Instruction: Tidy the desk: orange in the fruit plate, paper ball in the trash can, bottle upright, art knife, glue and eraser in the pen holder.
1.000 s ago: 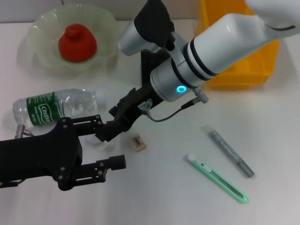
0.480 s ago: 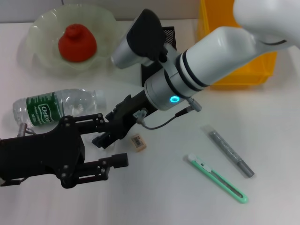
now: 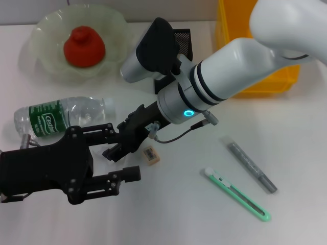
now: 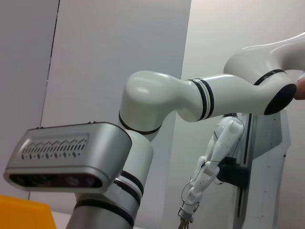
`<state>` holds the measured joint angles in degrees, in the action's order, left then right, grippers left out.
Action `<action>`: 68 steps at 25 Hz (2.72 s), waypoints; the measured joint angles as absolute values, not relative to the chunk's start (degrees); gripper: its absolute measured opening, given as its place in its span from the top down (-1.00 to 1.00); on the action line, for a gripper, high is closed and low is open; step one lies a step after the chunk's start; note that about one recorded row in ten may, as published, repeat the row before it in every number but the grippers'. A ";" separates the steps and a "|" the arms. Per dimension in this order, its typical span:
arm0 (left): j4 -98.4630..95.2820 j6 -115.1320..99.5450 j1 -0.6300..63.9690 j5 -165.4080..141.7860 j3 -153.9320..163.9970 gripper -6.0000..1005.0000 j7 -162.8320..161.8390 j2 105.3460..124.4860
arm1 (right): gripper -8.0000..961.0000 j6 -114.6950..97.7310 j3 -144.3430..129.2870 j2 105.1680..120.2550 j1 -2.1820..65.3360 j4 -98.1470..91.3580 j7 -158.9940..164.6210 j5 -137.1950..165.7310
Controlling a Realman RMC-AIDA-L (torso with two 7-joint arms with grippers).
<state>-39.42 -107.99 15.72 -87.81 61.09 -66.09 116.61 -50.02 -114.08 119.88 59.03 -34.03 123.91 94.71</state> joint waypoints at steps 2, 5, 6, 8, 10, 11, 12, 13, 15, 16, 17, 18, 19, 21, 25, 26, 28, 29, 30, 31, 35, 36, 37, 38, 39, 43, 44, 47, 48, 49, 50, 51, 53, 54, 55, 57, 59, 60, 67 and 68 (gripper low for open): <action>-39.40 -108.00 15.73 -87.81 61.18 -0.28 -66.09 116.63 | -0.53 -49.12 -115.31 119.88 59.01 -34.01 123.91 93.77; -39.38 -107.99 15.73 -87.81 61.25 -0.28 -66.09 116.66 | -0.50 -47.98 -117.28 119.88 59.00 -34.07 123.55 92.25; -39.37 -108.00 15.76 -87.81 61.29 -0.28 -66.09 116.71 | -0.49 -47.83 -117.75 119.88 58.98 -34.21 123.23 92.07; -39.37 -108.00 15.78 -87.81 61.34 -0.28 -66.09 116.73 | -0.47 -47.82 -117.89 119.88 58.97 -34.23 123.20 92.07; -39.37 -108.00 15.81 -87.81 61.39 -0.28 -66.09 116.73 | -0.46 -47.77 -118.06 119.88 58.95 -34.27 123.19 92.05; -39.37 -108.01 15.81 -87.81 61.40 -0.28 -66.09 116.73 | -0.45 -47.69 -118.08 119.88 58.92 -34.28 123.18 92.04; -39.37 -108.01 15.81 -87.81 61.39 -0.28 -66.09 116.73 | -0.44 -47.61 -118.08 119.88 58.88 -34.27 123.18 92.04; -39.37 -108.02 15.80 -87.81 61.38 -0.28 -66.09 116.73 | -0.43 -47.50 -118.07 119.88 58.85 -34.19 123.18 92.03; -39.37 -108.02 15.77 -87.81 61.38 -0.28 -66.09 116.73 | -0.41 -47.35 -118.11 119.88 58.80 -34.08 123.18 92.02; -39.37 -108.02 15.72 -87.81 61.32 -0.28 -66.09 116.76 | -0.40 -47.27 -118.12 119.88 58.76 -34.04 123.18 92.02; -39.37 -108.02 15.72 -87.81 61.32 -0.28 -66.09 116.76 | -0.30 -47.24 -118.13 119.88 58.71 -34.02 123.17 92.02; -39.37 -108.02 15.69 -87.81 61.28 -0.28 -66.09 116.79 | -0.21 -47.21 -118.14 119.88 58.61 -34.06 123.17 92.02; -39.37 -108.03 15.69 -87.81 61.27 -0.28 -66.09 116.82 | -0.11 -47.18 -118.14 119.88 58.49 -34.15 123.16 92.02; -39.37 -108.02 15.71 -87.81 61.30 -0.28 -66.10 116.85 | 0.09 -47.09 -117.93 119.88 58.24 -34.43 123.15 92.01; -39.37 -108.02 15.75 -87.80 61.33 -0.28 -66.09 116.88 | 0.23 -47.06 -117.79 119.88 58.13 -34.62 123.14 92.14; -39.37 -108.03 15.75 -87.81 61.33 -0.28 -66.10 116.88 | 0.27 -47.04 -117.71 119.88 57.75 -34.87 123.14 92.25; -39.37 -108.02 15.74 -87.80 61.31 -0.28 -66.09 116.89 | 0.34 -47.03 -117.68 119.89 57.40 -35.14 123.14 92.29; -39.37 -108.03 15.73 -87.81 61.28 -0.28 -66.10 116.89 | 0.37 -47.02 -117.64 119.85 56.73 -35.70 122.98 92.36; -39.37 -108.04 15.73 -87.80 61.21 -0.28 -66.10 116.90 | 0.41 -47.01 -117.52 119.76 55.95 -36.38 122.67 92.46; -39.37 -108.08 15.71 -87.80 61.09 -0.28 -66.10 116.90 | 0.44 -47.19 -116.23 119.52 53.68 -38.06 121.44 92.55; -39.37 -108.15 15.65 -87.80 61.07 -0.28 -66.10 116.89 | 0.51 -48.95 -111.62 119.24 48.75 -41.16 118.08 92.59; -39.37 -108.15 15.63 -87.80 61.07 -0.28 -66.09 116.89 | 0.53 -51.42 -107.09 119.09 44.19 -44.26 114.98 92.61; -39.37 -108.13 15.59 -87.80 61.07 -0.28 -66.09 116.90 | 0.55 -51.42 -107.09 119.09 44.19 -44.26 114.98 92.61; -39.37 -108.10 15.55 -87.80 61.07 -0.28 -66.09 116.91 | 0.57 -52.83 -104.61 119.01 41.84 -45.92 113.38 92.62; -39.37 -108.06 15.51 -87.80 61.07 -0.28 -66.10 116.94 | 0.59 -54.49 -102.12 119.01 39.56 -47.68 111.71 92.63; -39.37 -108.02 15.56 -87.80 61.08 -0.28 -66.09 116.97 | 0.66 -61.13 -92.65 119.27 31.39 -53.48 106.90 92.70; -39.37 -108.02 15.58 -87.80 61.08 -0.28 -66.10 116.97 | 0.67 -62.30 -90.76 119.32 29.87 -54.47 106.14 92.71; -39.37 -108.02 15.72 -87.80 61.08 -0.28 -66.10 117.01 | 0.69 -65.89 -84.24 119.50 25.55 -55.95 103.24 92.68; -39.37 -108.01 15.75 -87.80 61.08 -0.28 -66.10 117.02 | 0.69 -67.93 -81.11 119.54 24.18 -56.06 101.86 92.54; -39.37 -108.00 15.80 -87.80 61.08 -0.28 -66.10 117.05 | 0.69 -69.09 -79.16 119.55 23.48 -56.13 101.06 92.41; -39.25 -107.95 15.88 -87.80 61.08 -0.28 -66.10 117.06 | 0.69 -71.42 -76.15 119.58 22.74 -56.14 100.14 92.29; -39.08 -107.90 15.97 -87.80 61.08 -0.28 -66.10 117.07 | 0.70 -75.17 -70.74 119.57 21.75 -56.22 99.30 92.18; -38.86 -107.75 16.15 -87.80 61.08 -0.28 -66.10 117.07 | 0.70 -78.10 -65.50 119.51 21.05 -56.45 99.11 92.12; -38.79 -107.62 16.24 -87.80 61.08 -0.28 -66.10 117.07 | 0.70 -78.10 -65.50 119.51 21.05 -56.45 99.11 92.12; -38.78 -107.43 16.27 -87.80 61.08 -0.28 -66.09 117.10 | 0.70 -78.97 -62.99 119.42 20.78 -56.73 99.07 92.11; -38.75 -107.33 16.35 -87.80 61.08 -0.28 -66.10 117.13 | 0.70 -80.87 -59.03 119.34 20.51 -57.58 98.97 92.10; -38.70 -107.15 16.44 -87.80 61.08 -0.28 -66.10 117.16 | 0.70 -82.88 -54.98 119.25 20.37 -59.32 98.94 92.26; -38.69 -107.10 16.45 -87.80 61.08 -0.28 -66.10 117.15 | 0.71 -83.39 -53.59 119.22 20.30 -60.20 98.95 92.38; -38.67 -107.05 16.44 -87.80 61.08 -0.28 -66.10 117.03 | 0.71 -80.33 -45.46 119.03 19.72 -62.62 98.73 94.09; -38.67 -107.05 16.43 -87.80 61.08 -0.28 -66.10 117.05 | 0.71 -79.31 -44.94 119.03 19.74 -62.52 98.56 94.84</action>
<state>-38.67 -107.05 16.43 -87.80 61.08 -66.10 117.05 -79.31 -44.94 119.03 19.74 -62.52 98.56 94.84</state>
